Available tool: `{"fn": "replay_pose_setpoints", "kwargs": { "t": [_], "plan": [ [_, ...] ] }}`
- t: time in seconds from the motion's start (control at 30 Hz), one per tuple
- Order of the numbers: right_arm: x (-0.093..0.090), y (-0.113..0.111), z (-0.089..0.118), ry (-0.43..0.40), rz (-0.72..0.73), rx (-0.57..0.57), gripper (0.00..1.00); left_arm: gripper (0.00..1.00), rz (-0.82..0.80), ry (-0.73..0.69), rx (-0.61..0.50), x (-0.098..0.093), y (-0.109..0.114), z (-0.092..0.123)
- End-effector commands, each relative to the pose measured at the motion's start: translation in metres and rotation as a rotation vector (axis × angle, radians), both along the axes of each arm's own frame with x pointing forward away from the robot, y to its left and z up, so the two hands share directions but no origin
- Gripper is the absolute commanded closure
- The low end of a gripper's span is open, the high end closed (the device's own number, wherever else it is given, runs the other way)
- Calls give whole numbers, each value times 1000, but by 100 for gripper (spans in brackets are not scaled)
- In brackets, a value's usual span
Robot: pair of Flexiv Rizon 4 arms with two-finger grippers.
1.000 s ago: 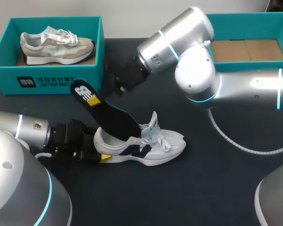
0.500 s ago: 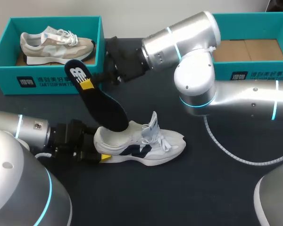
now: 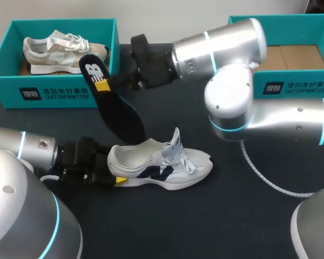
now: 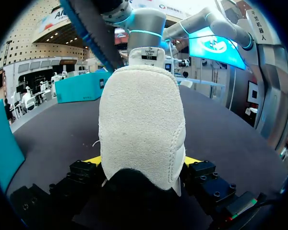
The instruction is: Take the shoe out of the shoebox, open the shoe tongue, remove and reinsert the insole, then place the shoe into the shoebox
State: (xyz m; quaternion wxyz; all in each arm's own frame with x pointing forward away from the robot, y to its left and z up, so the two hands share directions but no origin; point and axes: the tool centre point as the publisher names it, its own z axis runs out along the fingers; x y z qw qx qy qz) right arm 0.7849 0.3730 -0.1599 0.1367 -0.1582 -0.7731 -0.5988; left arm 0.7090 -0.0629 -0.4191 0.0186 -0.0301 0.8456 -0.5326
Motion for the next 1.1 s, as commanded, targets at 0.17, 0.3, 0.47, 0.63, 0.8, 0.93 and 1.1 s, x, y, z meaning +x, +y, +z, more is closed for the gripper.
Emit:
{"fn": "replay_pose_setpoints", "kwargs": {
  "t": [0.17, 0.3, 0.47, 0.63, 0.8, 0.93, 1.1],
  "plan": [
    [-31, -57, 55, 53, -18, 73, 100, 100, 0, 0, 2, 1, -1, -4],
    [-37, -70, 80, 80, -7, 54, 100, 100, 0, 0, 2, 1, -1, -4],
    [-51, -84, 96, 145, 0, 58, 100, 100, 0, 0, 2, 1, -1, -4],
    [-71, -97, 107, 200, -27, 79, 100, 100, 0, 0, 2, 1, -1, -4],
    [-94, -101, 113, 278, -45, 125, 100, 100, 0, 0, 2, 1, -1, -4],
    [-106, -102, 115, 303, -68, 136, 100, 100, 0, 0, 2, 1, -1, -4],
    [-110, -104, 117, 273, -97, 125, 100, 100, 0, 0, 2, 1, -1, -4]
  ]
}}
